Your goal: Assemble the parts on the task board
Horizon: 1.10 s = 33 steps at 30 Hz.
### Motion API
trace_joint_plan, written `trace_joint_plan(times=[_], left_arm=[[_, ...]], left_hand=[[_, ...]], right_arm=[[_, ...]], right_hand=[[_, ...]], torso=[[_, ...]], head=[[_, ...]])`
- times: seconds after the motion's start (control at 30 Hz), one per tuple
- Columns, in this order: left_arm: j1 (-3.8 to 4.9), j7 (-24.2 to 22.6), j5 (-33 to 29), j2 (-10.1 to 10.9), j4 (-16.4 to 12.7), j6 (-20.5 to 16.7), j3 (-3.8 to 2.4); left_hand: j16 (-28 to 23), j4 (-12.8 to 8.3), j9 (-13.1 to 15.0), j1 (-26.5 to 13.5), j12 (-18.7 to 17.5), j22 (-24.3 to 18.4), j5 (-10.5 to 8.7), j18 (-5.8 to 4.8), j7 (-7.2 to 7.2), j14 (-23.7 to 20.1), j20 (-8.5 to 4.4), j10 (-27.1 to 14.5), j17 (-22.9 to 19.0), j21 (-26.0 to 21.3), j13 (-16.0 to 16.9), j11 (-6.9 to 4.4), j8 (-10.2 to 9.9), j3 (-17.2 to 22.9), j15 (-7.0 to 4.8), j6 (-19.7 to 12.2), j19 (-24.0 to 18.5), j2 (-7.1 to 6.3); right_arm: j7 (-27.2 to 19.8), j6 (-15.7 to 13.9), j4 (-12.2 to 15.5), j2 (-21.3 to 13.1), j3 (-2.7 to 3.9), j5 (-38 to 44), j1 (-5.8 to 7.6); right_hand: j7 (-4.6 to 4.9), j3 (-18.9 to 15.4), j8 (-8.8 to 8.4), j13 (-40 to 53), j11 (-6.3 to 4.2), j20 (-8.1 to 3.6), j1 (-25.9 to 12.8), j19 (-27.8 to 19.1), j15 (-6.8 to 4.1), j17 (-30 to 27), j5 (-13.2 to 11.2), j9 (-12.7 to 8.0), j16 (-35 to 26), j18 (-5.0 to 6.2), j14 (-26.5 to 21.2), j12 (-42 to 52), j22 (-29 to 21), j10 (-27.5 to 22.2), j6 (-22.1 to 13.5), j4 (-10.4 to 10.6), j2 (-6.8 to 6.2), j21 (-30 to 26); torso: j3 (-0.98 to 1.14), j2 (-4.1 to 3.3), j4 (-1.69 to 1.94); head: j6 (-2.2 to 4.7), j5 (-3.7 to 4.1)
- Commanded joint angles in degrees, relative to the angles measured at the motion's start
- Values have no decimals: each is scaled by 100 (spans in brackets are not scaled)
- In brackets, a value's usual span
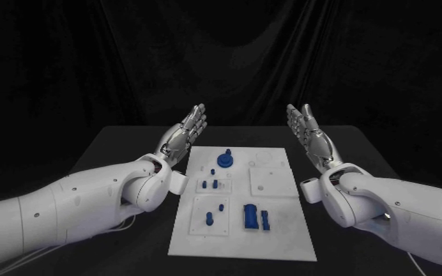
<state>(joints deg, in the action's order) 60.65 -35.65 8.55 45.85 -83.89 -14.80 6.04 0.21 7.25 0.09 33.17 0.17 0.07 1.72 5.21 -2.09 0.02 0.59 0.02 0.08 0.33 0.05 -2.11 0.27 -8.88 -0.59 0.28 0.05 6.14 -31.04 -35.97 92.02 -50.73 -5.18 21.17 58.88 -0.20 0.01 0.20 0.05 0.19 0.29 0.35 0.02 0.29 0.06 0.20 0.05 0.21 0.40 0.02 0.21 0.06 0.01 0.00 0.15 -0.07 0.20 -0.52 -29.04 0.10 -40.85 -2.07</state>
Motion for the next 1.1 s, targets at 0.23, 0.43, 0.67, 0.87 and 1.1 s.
trace_joint_plan(times=[0.23, 0.43, 0.67, 0.87, 1.1], left_arm=[[-36, 455, -687, -85, -436, -2308, -420], [-47, 567, -830, -111, -582, -2842, -578], [-48, 586, -855, -116, -607, -2931, -604], [-48, 586, -855, -116, -607, -2931, -604], [-48, 586, -855, -116, -607, -2931, -604]], left_hand=[[-21, -725, -9, -1567, -17, -7, -172, -521, 209, -2, -59, -2, -8, -33, -5, 211, -27, 416, 59, -28, -5, -614], [-21, -725, -9, -1958, -17, -7, -172, -521, 209, -2, -59, -2, -8, -33, -5, 211, -27, 888, 59, -28, -5, -614], [-21, -725, -9, -2304, -17, -7, -172, -521, 209, -2, -59, -2, -8, -33, -5, 211, -27, 888, 59, -28, -5, -614], [-21, -725, -9, -2512, -17, -7, -172, -521, 209, -2, -59, -2, -8, -33, -5, 211, -27, 888, 59, -28, -5, -614], [-21, -725, -9, -2849, -17, -7, -172, -521, 209, -2, -59, -2, -8, -33, -5, 211, -27, 888, 59, -28, -5, -614]], right_arm=[[116, -744, -175, 505, 428, -1903, 109], [125, -815, -206, 604, 518, -2117, 128], [125, -815, -206, 604, 518, -2117, 128], [125, -815, -206, 604, 518, -2117, 128], [125, -815, -206, 604, 518, -2117, 128]], right_hand=[[20, -1, -20, -5, -19, -29, -35, -2, -29, -6, -20, -5, -21, -40, -2, -21, -6, -1, 0, -15, 7, -20], [20, -1, -20, -5, -19, -29, -35, -2, -29, -6, -20, -5, -21, -40, -2, -21, -6, -1, 0, -15, 7, -20], [20, -1, -20, -5, -19, -29, -35, -2, -29, -6, -20, -5, -21, -40, -2, -21, -6, -1, 0, -15, 7, -20], [20, -1, -20, -5, -19, -29, -35, -2, -29, -6, -20, -5, -21, -40, -2, -21, -6, -1, 0, -15, 7, -20], [20, -1, -20, -5, -19, -29, -35, -2, -29, -6, -20, -5, -21, -40, -2, -21, -6, -1, 0, -15, 7, -20]], torso=[[48, -199, -9], [52, -214, -10], [52, -214, -10], [52, -214, -10], [52, -214, -10]], head=[[588, 188], [648, 207], [648, 207], [648, 207], [648, 207]])
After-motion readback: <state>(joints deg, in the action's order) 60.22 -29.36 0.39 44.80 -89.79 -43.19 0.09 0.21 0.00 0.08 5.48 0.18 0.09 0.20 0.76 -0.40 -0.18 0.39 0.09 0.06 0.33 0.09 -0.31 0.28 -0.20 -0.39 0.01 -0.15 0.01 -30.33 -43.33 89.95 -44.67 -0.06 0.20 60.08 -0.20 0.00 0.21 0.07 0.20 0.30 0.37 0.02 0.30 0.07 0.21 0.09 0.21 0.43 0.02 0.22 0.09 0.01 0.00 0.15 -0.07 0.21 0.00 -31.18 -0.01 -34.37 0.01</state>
